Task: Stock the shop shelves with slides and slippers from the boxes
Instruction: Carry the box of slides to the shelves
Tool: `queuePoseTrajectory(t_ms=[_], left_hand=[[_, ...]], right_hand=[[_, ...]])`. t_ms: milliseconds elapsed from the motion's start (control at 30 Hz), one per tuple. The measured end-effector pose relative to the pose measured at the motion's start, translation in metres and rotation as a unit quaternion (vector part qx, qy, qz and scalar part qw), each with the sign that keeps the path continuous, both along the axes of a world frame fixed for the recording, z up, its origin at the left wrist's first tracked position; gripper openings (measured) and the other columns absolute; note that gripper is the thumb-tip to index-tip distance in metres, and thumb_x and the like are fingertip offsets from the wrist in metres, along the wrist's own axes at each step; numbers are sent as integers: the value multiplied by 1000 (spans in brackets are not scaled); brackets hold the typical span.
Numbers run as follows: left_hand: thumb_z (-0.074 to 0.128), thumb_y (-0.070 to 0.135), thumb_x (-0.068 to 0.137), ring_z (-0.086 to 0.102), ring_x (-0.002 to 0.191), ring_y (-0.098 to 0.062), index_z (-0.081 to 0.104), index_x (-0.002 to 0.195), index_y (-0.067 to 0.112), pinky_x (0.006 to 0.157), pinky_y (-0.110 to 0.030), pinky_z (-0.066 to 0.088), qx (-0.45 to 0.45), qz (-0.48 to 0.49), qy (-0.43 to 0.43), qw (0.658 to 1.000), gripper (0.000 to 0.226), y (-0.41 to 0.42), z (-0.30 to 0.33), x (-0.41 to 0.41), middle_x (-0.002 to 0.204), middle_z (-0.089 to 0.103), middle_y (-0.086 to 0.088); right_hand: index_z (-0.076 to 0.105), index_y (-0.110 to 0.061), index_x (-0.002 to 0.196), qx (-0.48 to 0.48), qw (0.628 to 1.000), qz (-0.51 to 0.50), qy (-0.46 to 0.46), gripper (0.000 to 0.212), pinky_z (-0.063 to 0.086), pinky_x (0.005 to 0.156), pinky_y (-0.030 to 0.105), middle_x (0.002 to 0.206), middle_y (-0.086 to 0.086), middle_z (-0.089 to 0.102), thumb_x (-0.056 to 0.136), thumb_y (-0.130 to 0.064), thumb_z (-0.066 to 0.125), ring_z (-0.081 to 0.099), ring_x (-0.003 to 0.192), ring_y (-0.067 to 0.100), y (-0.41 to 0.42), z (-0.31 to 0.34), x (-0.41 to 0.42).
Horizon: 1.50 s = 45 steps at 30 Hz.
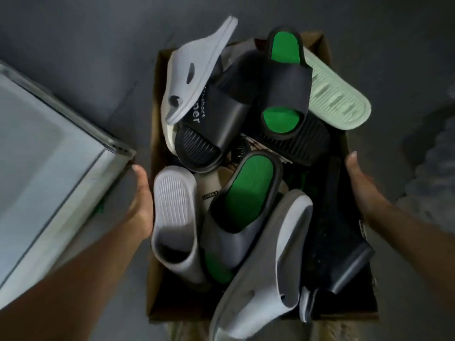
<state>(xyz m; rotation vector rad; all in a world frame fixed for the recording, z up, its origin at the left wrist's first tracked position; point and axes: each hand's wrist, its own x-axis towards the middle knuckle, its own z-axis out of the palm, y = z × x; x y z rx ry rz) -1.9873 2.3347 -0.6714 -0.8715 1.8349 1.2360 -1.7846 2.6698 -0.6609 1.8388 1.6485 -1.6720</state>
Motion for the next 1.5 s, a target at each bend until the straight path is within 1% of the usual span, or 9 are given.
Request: queuePoseTrajectory(t_ms=[133,467,633,733,833,900,1133,1267,1500], left_hand=[[19,97,66,73,84,-30,74,104,22,80,-43,56,-19,-7,5,1000,100,7,-48,5,93,76,-10],[12,81,85,66,79,-26,70,83,23,65,-36,47,-22,-20,6,1000,83,12,-105,10,63,73,-2],[10,86,80,65,101,-33,71,103,20,89,-44,50,47,11,-43,998,93,13,-107,12,96,75,-11],[5,82,84,64,104,-27,67,112,20,87,-37,49,32,5,-45,998,92,12,-96,12,97,75,-6],[7,79,87,46,132,-32,41,147,20,107,-48,35,-3,-15,-52,999,91,8,-69,12,144,50,-14],[14,72,93,38,139,-32,31,152,19,112,-49,29,-27,-17,-51,998,80,6,-39,15,152,39,-16],[38,42,103,51,128,-28,41,144,12,100,-44,43,31,38,-74,996,50,7,95,30,141,53,-12],[40,38,103,58,117,-27,44,141,12,100,-44,46,148,101,-39,983,46,21,182,40,136,57,-11],[41,35,103,59,107,-22,49,135,13,95,-38,44,251,244,76,934,39,4,354,69,126,59,-7]], right_hand=[[43,-28,143,8,998,22,58,85,27,106,26,138,-12,42,78,-83,38,41,125,10,7,-51,-3],[43,-38,142,-27,997,19,68,106,23,118,41,148,-12,42,55,-99,39,39,136,13,26,-133,10],[57,-25,126,-154,987,3,45,82,38,98,35,122,3,62,85,-79,11,59,101,20,26,-118,7],[46,-17,139,-161,986,-4,29,93,37,100,37,127,8,56,84,-79,5,54,111,26,30,-98,6],[48,-13,138,-106,994,-38,-4,93,36,106,41,135,14,53,86,-78,9,50,121,28,27,-69,2],[55,-12,131,-40,997,-64,-25,84,41,100,43,130,14,57,90,-74,16,54,113,29,17,-42,-1],[62,-17,90,-38,996,-68,-32,54,49,77,39,85,3,58,94,-63,34,55,78,20,-48,86,-25],[65,-15,99,-27,998,-34,41,45,50,82,42,100,5,64,97,-51,38,61,92,22,-82,159,-41],[65,-18,93,-34,979,109,171,40,52,80,42,94,5,65,101,-45,37,63,80,19,-125,319,-55]])
